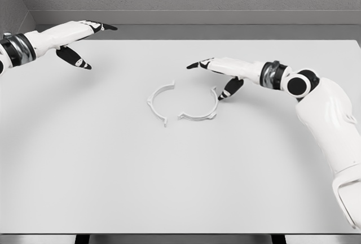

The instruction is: Assemble PVC drainage pipe clamps

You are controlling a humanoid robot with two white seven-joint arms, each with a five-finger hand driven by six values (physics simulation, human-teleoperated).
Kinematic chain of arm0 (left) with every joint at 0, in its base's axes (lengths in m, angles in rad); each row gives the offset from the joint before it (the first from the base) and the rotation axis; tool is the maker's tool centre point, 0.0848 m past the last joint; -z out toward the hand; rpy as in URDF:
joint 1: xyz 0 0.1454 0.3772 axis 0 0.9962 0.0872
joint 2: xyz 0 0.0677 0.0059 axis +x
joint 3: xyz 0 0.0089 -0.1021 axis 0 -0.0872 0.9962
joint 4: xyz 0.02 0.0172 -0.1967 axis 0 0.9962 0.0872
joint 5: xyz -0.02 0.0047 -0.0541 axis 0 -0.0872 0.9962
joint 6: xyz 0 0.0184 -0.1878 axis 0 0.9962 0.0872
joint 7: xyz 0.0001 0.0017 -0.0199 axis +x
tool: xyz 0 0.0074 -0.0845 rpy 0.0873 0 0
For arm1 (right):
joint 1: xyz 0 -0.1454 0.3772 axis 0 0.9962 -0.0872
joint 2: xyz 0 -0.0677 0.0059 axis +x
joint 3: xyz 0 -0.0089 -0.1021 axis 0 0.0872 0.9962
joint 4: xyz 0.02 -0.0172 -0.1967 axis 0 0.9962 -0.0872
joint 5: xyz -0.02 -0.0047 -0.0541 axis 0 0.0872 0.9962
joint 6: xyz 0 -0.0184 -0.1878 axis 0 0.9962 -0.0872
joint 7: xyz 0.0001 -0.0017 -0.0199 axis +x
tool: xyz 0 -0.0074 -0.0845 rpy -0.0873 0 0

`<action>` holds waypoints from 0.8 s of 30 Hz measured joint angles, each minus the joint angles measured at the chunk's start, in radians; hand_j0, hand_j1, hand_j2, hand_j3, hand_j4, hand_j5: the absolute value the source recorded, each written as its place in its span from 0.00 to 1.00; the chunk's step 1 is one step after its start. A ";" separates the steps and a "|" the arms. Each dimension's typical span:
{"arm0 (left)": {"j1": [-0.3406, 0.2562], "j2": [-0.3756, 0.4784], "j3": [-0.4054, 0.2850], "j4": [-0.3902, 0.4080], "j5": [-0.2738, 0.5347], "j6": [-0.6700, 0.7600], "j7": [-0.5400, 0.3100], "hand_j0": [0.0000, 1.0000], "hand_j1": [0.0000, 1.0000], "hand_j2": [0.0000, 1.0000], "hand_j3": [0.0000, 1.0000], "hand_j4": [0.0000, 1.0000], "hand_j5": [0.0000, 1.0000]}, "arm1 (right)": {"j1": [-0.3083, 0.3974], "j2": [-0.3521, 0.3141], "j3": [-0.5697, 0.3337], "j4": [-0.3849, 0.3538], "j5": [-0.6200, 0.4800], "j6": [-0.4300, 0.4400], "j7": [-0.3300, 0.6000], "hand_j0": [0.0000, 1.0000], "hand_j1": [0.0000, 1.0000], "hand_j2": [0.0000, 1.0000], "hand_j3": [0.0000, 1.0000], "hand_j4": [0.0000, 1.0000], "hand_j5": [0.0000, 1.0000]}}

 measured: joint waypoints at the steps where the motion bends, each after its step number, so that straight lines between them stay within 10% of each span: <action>1: 0.000 0.000 0.000 0.001 0.000 0.000 0.000 1.00 1.00 1.00 1.00 1.00 1.00 | 0.000 0.001 0.001 0.000 0.000 0.000 0.000 1.00 1.00 1.00 1.00 1.00 1.00; 24: -0.002 0.004 0.003 0.011 -0.001 0.000 0.000 1.00 1.00 1.00 1.00 1.00 1.00 | -0.021 0.019 0.024 -0.014 -0.005 0.000 0.000 1.00 1.00 1.00 1.00 1.00 1.00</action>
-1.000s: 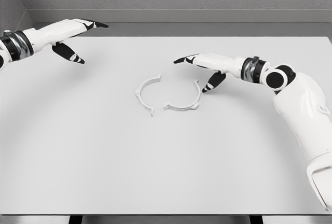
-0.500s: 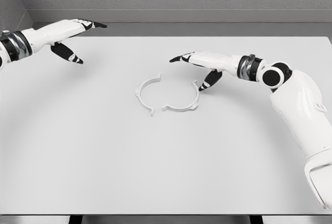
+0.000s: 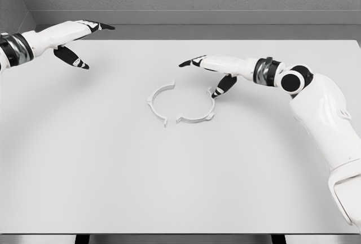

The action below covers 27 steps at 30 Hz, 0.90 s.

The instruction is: Assemble PVC drainage pipe clamps

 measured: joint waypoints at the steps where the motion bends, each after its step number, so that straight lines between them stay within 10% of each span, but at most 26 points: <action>1: 0.000 0.000 0.000 0.000 0.000 0.000 0.000 1.00 1.00 1.00 1.00 1.00 1.00 | -0.002 0.000 0.000 -0.002 -0.001 0.000 0.000 1.00 1.00 1.00 1.00 1.00 1.00; 15: -0.002 -0.011 -0.003 0.005 -0.006 0.000 0.000 1.00 1.00 1.00 1.00 1.00 1.00 | 0.002 -0.020 -0.144 0.001 -0.001 0.000 0.000 1.00 1.00 1.00 1.00 1.00 1.00; 27: -0.018 -0.144 0.024 0.052 -0.175 0.000 0.001 1.00 1.00 1.00 1.00 1.00 1.00 | 0.015 -0.008 -0.161 0.031 0.040 -0.001 0.000 1.00 1.00 1.00 1.00 1.00 1.00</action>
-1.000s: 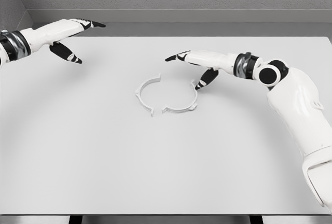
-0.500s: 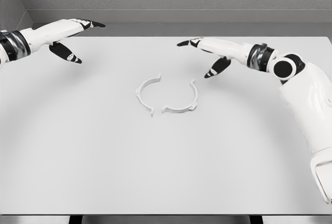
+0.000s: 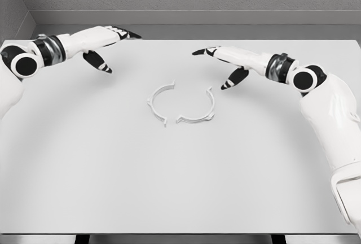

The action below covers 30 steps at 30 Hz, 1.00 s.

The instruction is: Assemble PVC drainage pipe clamps

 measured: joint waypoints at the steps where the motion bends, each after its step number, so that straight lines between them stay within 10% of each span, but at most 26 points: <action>1: 0.002 0.002 0.007 0.001 -0.001 0.000 0.000 1.00 1.00 1.00 1.00 1.00 1.00 | 0.000 -0.021 -0.031 0.000 -0.002 0.000 0.000 1.00 1.00 1.00 1.00 1.00 1.00; 5: 0.003 0.014 0.028 0.000 -0.002 0.000 0.000 1.00 1.00 1.00 1.00 1.00 1.00 | 0.012 -0.081 -0.090 0.002 -0.002 0.001 0.000 1.00 1.00 1.00 1.00 1.00 1.00; 30: 0.005 0.024 0.045 0.001 0.001 0.000 0.001 1.00 1.00 1.00 1.00 1.00 1.00 | -0.058 0.107 0.020 0.116 0.151 0.001 0.000 1.00 1.00 1.00 1.00 1.00 1.00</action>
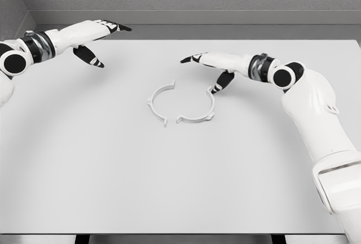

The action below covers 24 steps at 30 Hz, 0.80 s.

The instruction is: Assemble PVC drainage pipe clamps

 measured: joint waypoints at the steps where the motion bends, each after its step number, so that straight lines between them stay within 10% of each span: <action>1: 0.000 0.000 0.000 0.000 0.000 0.000 0.000 1.00 1.00 1.00 1.00 1.00 1.00 | 0.000 0.000 0.001 0.000 0.000 0.000 0.000 1.00 1.00 1.00 1.00 1.00 1.00; 24: 0.000 0.000 0.001 -0.002 0.000 0.000 0.000 1.00 1.00 1.00 1.00 1.00 1.00 | -0.021 0.032 0.030 -0.010 -0.012 0.000 0.000 1.00 1.00 1.00 1.00 1.00 1.00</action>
